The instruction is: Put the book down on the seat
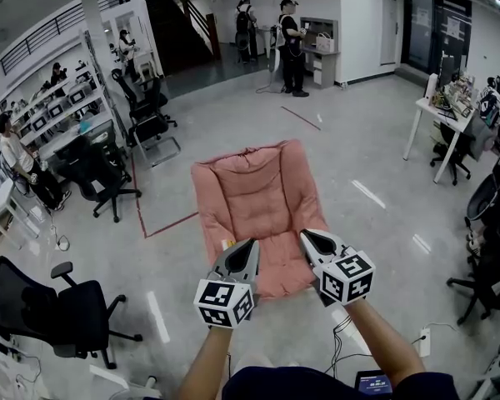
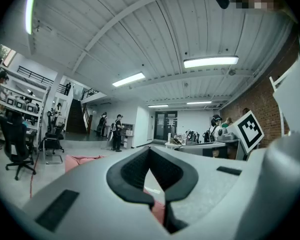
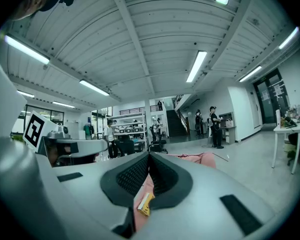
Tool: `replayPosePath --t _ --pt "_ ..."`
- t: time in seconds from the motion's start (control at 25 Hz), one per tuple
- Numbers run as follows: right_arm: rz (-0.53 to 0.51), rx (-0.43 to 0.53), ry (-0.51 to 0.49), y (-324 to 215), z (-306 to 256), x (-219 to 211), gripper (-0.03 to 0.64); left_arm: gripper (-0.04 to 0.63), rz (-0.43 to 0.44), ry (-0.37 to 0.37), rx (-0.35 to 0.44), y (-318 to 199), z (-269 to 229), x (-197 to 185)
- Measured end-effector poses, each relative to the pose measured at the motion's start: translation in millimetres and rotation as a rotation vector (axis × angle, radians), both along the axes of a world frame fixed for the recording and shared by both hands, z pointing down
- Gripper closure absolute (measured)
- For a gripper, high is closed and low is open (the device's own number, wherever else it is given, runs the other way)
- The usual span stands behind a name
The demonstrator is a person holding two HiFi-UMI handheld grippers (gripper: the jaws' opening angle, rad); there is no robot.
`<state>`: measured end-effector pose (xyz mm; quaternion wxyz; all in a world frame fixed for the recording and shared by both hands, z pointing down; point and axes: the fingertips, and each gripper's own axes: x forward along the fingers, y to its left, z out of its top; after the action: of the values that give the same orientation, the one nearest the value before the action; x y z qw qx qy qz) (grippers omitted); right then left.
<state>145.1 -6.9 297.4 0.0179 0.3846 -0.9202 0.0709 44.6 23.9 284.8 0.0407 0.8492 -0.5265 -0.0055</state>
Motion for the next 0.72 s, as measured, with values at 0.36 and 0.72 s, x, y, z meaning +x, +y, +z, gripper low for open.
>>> replayPosePath --t 0.36,0.72 --pt "0.005 0.005 -0.008 7 -4 -9 0.597 0.591 0.007 -0.004 -0.004 6 0 -8" --pt "0.032 -0.001 -0.016 14 -8 -21 0.598 0.591 0.018 -0.001 -0.009 11 -4 -27"
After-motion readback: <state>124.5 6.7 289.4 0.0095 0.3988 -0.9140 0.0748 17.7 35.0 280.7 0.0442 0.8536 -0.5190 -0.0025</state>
